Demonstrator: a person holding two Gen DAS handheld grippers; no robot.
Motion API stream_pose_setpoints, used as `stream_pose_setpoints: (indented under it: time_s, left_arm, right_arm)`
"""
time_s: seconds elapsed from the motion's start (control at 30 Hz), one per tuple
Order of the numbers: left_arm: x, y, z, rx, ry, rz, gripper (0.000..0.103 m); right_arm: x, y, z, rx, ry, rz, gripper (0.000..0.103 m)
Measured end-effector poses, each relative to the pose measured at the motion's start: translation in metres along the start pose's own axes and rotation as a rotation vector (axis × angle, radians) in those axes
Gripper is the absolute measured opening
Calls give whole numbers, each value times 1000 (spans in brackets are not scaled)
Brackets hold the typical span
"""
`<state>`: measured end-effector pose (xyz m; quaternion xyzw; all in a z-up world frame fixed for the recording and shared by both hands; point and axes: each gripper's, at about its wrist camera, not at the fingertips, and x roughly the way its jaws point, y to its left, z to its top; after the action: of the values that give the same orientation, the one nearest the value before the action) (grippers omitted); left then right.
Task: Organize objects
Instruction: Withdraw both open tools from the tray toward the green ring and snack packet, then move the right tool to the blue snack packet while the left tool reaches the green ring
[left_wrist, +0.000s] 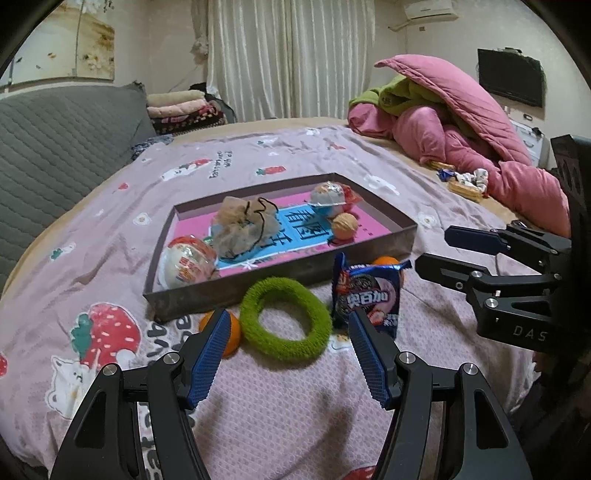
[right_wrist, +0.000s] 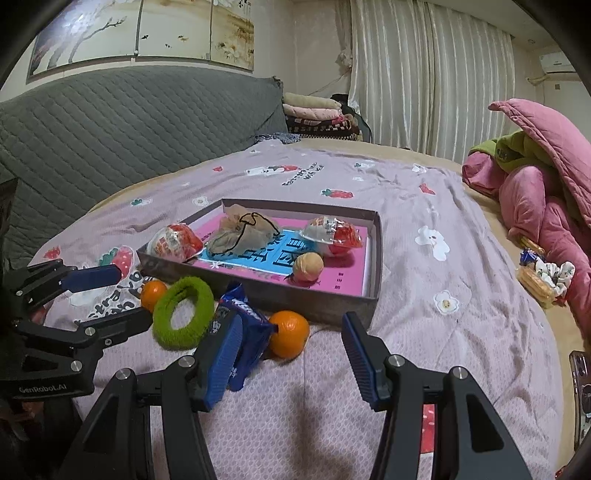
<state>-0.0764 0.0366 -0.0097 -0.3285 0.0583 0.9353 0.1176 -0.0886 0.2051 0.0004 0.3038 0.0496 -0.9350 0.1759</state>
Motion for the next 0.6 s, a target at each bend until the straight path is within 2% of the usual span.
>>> stream_pose_setpoints:
  time_s: [0.37, 0.6]
  left_arm:
    - [5, -5, -13, 45, 15, -32, 68]
    - [14, -2, -17, 40, 37, -49, 68]
  right_arm:
    - [4, 11, -4, -21, 22, 19, 55]
    - [14, 16, -7, -37, 51, 37, 55]
